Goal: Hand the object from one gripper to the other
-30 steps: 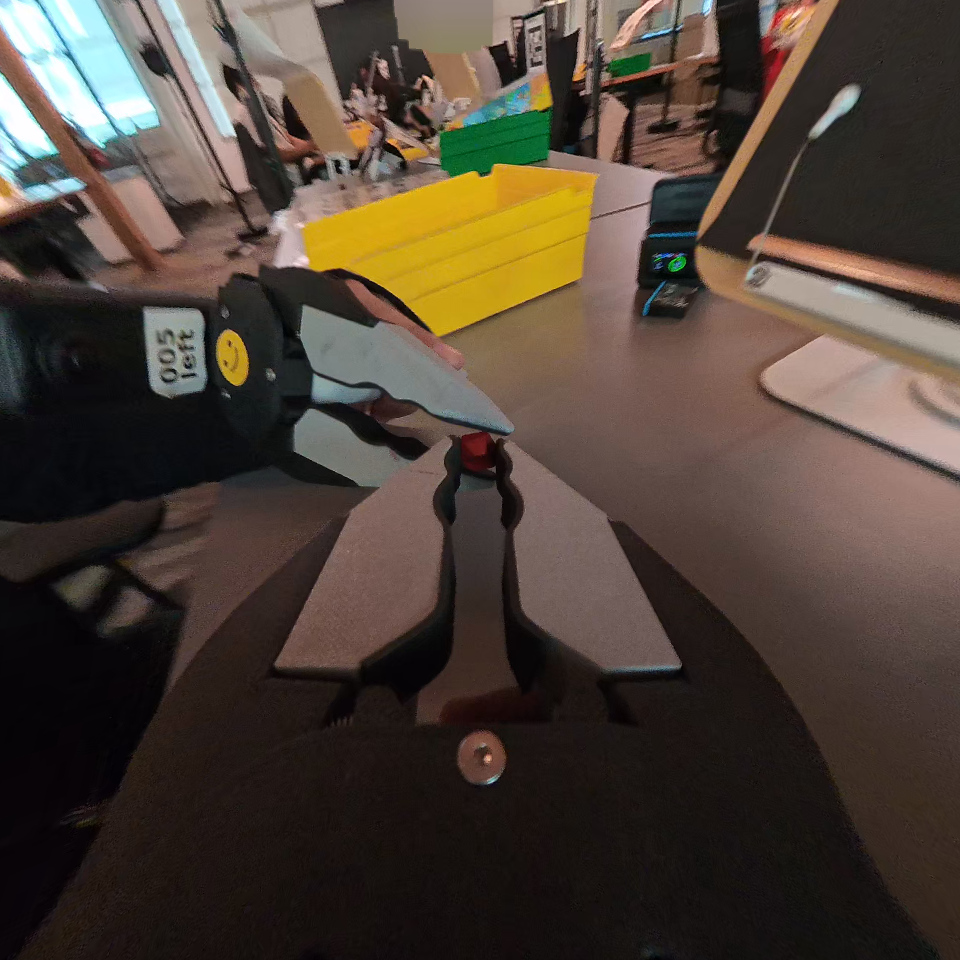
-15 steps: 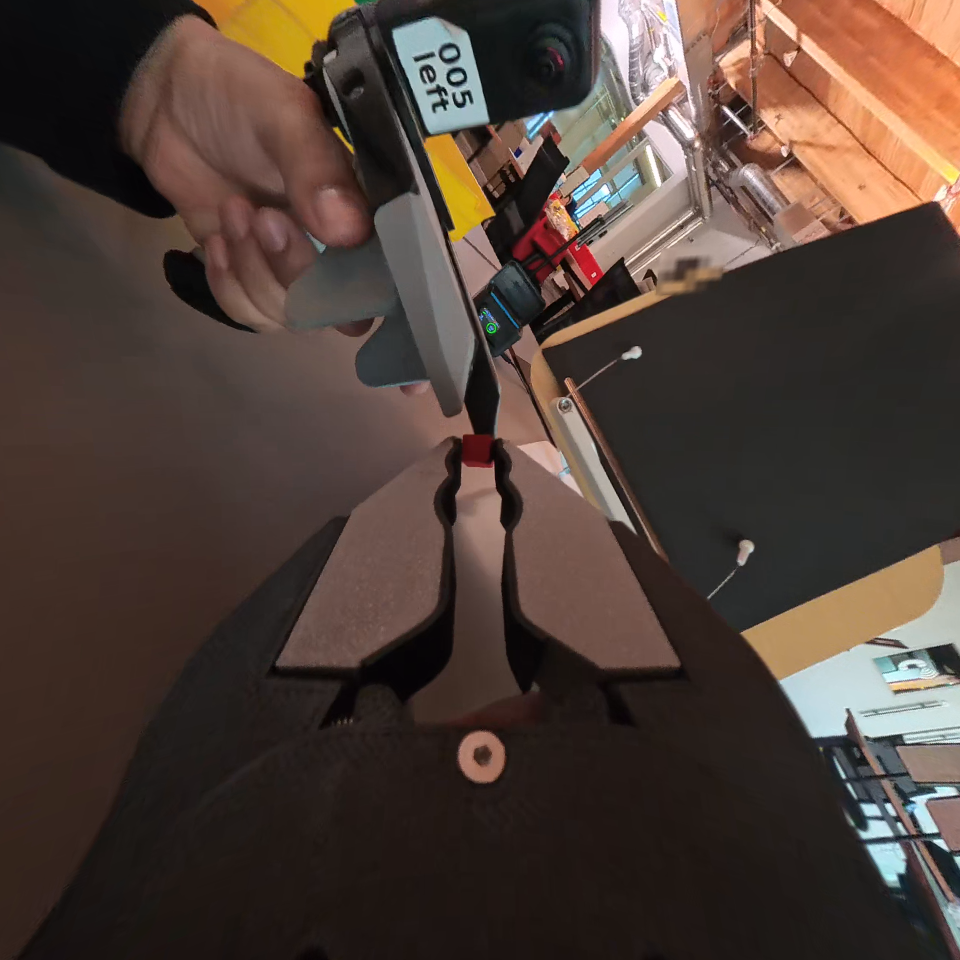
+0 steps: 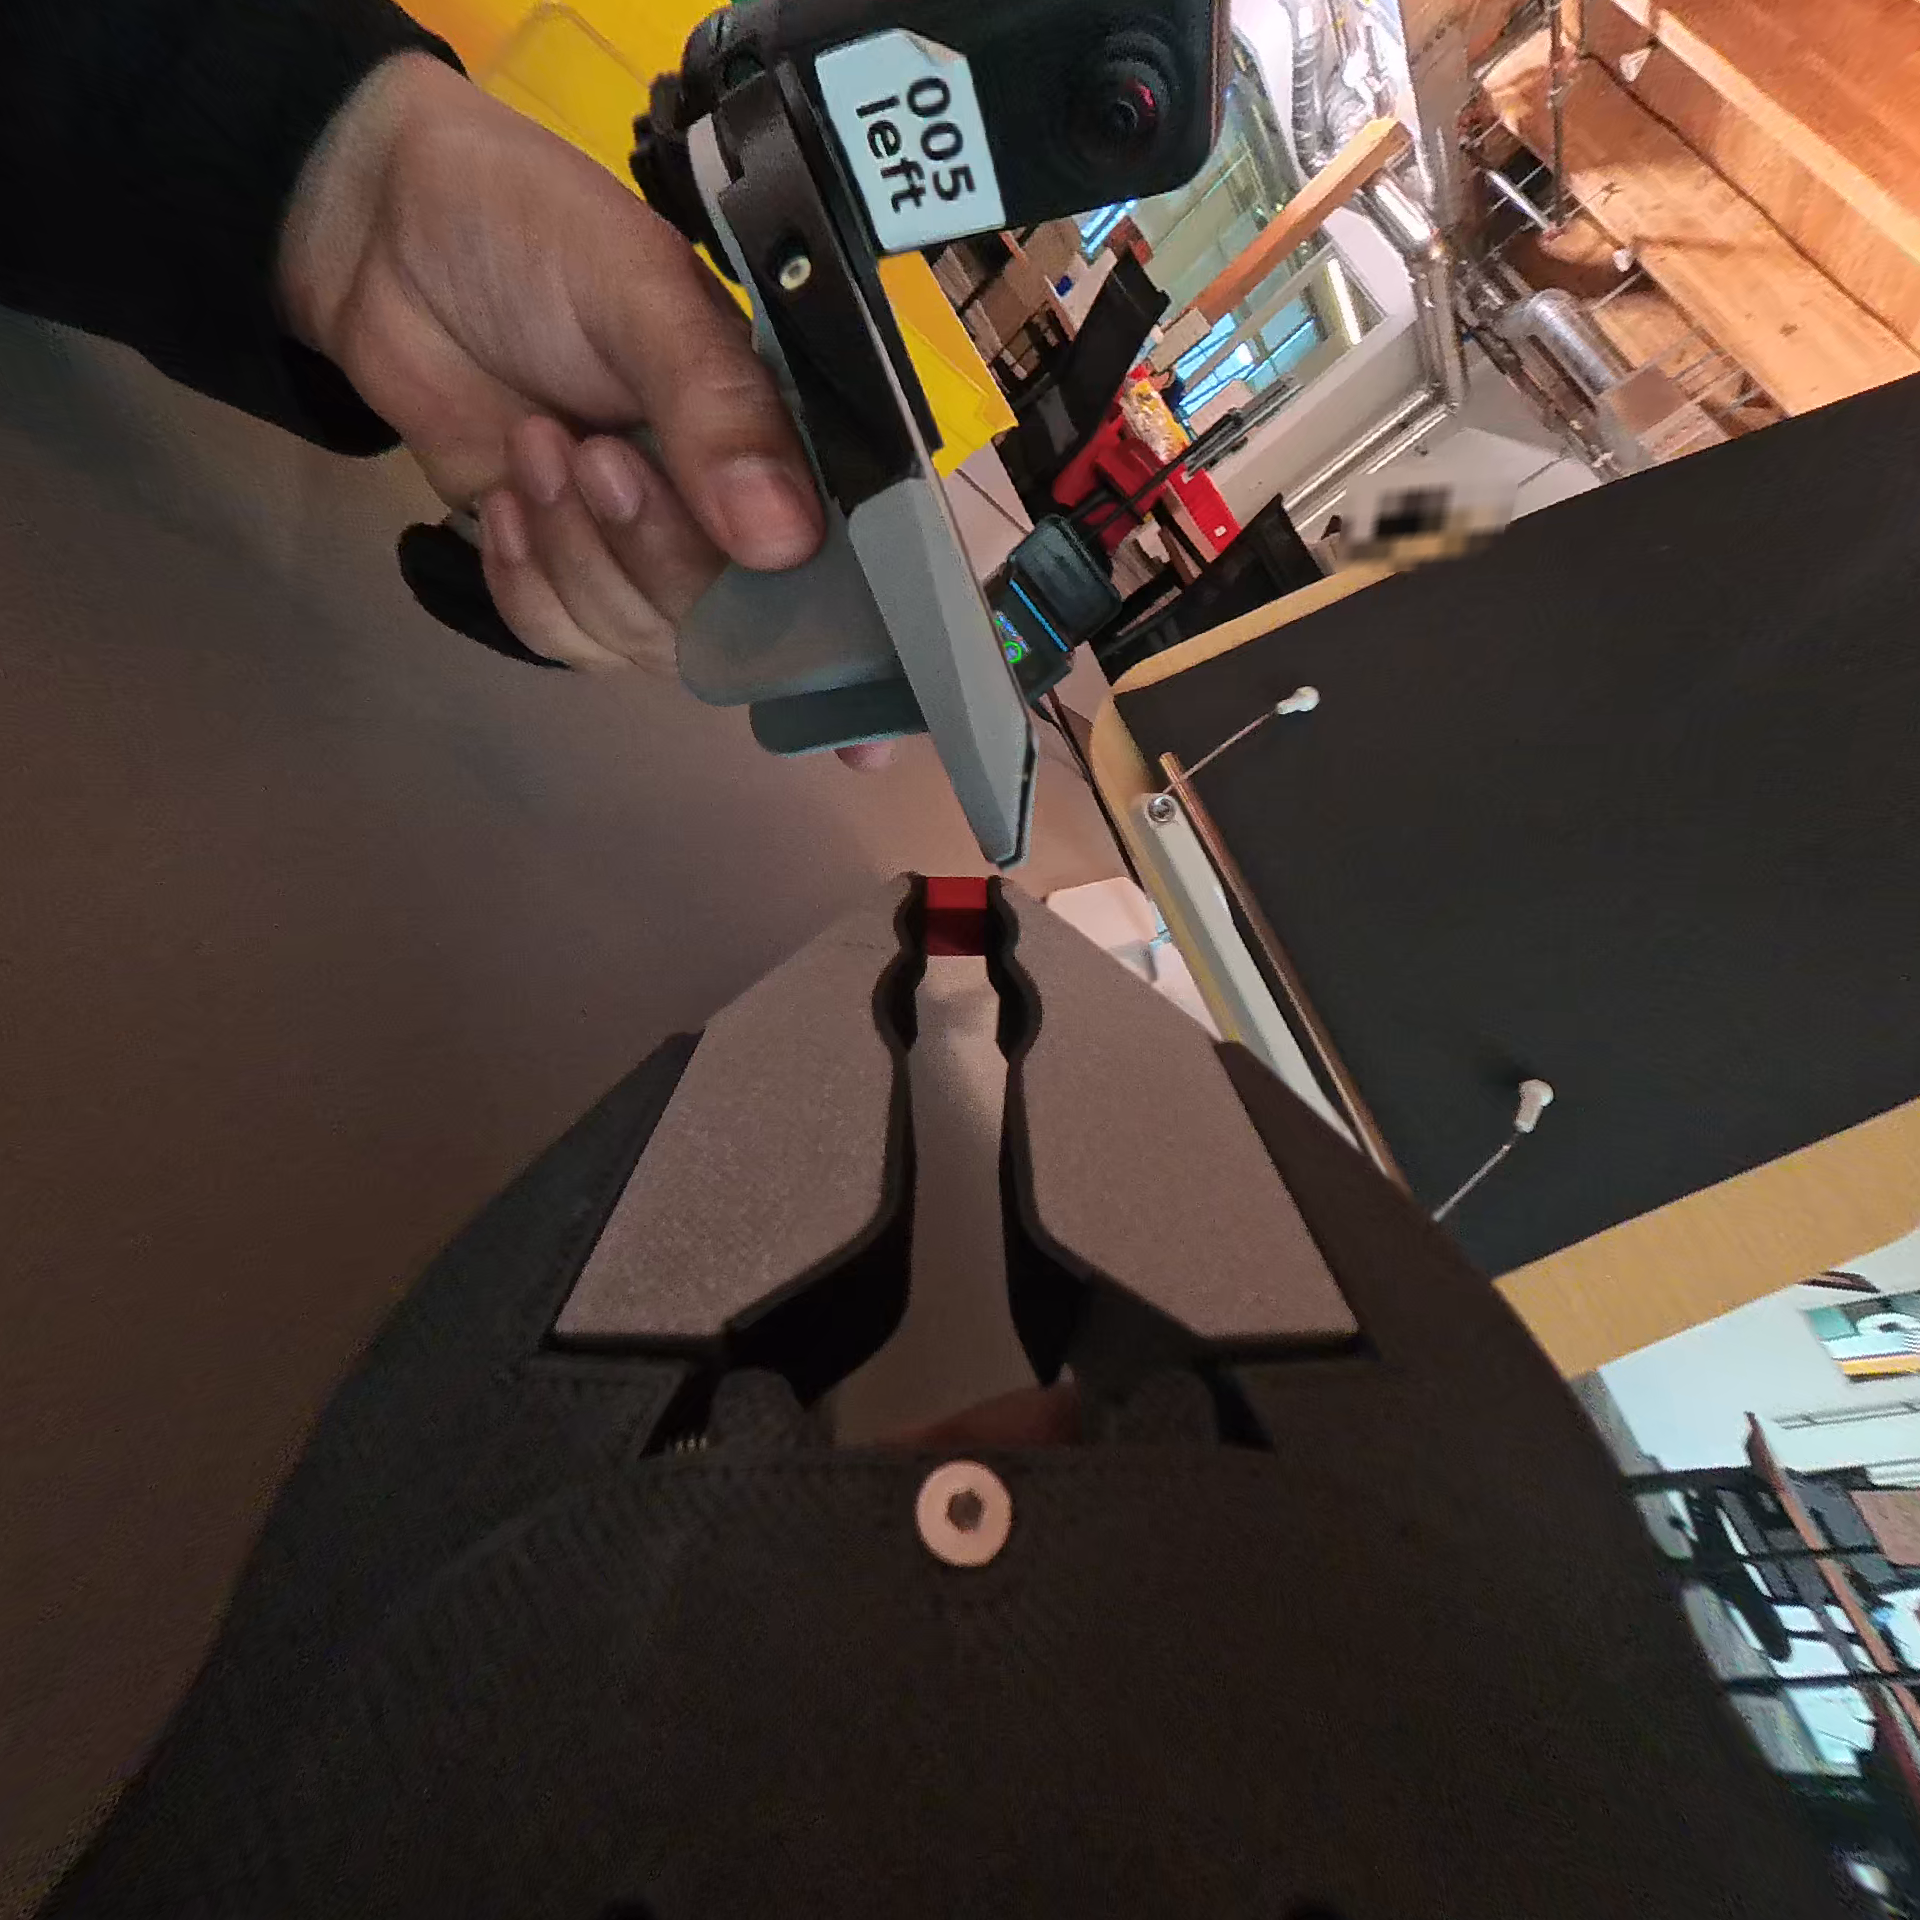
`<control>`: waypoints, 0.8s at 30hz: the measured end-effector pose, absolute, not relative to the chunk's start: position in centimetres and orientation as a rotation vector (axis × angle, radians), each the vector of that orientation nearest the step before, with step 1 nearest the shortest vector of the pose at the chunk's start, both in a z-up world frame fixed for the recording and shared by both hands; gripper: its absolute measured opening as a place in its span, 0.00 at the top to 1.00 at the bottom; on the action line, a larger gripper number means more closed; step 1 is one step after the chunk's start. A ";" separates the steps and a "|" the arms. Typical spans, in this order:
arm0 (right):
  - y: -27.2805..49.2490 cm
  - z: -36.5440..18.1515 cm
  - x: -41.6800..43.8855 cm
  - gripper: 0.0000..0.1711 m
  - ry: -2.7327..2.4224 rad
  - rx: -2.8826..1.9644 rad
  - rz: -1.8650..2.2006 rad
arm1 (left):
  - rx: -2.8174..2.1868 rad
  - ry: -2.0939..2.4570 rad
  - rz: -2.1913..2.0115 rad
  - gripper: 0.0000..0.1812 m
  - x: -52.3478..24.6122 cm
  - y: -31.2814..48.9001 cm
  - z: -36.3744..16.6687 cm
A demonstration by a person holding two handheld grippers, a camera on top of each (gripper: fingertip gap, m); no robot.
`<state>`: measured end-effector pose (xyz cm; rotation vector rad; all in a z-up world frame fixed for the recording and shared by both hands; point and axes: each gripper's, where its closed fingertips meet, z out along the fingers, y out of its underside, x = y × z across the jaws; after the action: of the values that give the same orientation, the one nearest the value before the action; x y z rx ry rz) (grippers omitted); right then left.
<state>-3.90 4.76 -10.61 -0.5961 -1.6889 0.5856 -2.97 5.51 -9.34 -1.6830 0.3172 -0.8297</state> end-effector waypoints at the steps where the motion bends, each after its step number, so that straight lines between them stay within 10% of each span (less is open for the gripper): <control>1: 5.0 -10.6 -3.9 0.96 -1.682 -0.593 0.566 | -1.691 0.299 -0.827 1.00 -3.2 5.6 -9.5; 4: 6.1 -10.5 -4.1 0.96 -1.647 -0.600 0.475 | -1.741 0.252 -0.907 0.81 -3.0 5.7 -10.2; 9: 6.9 -11.8 -4.8 0.96 -1.672 -0.608 0.322 | -1.792 0.276 -0.816 0.77 -2.0 6.6 -11.4; 24: 7.1 -13.5 -5.3 0.90 -1.740 -0.759 0.381 | -1.844 0.428 -0.407 0.95 -3.6 7.4 -12.8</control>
<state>-5.30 7.12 -13.52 -0.7592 -1.7398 0.3809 -3.58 7.42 -12.77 -1.8436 0.4281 -0.4075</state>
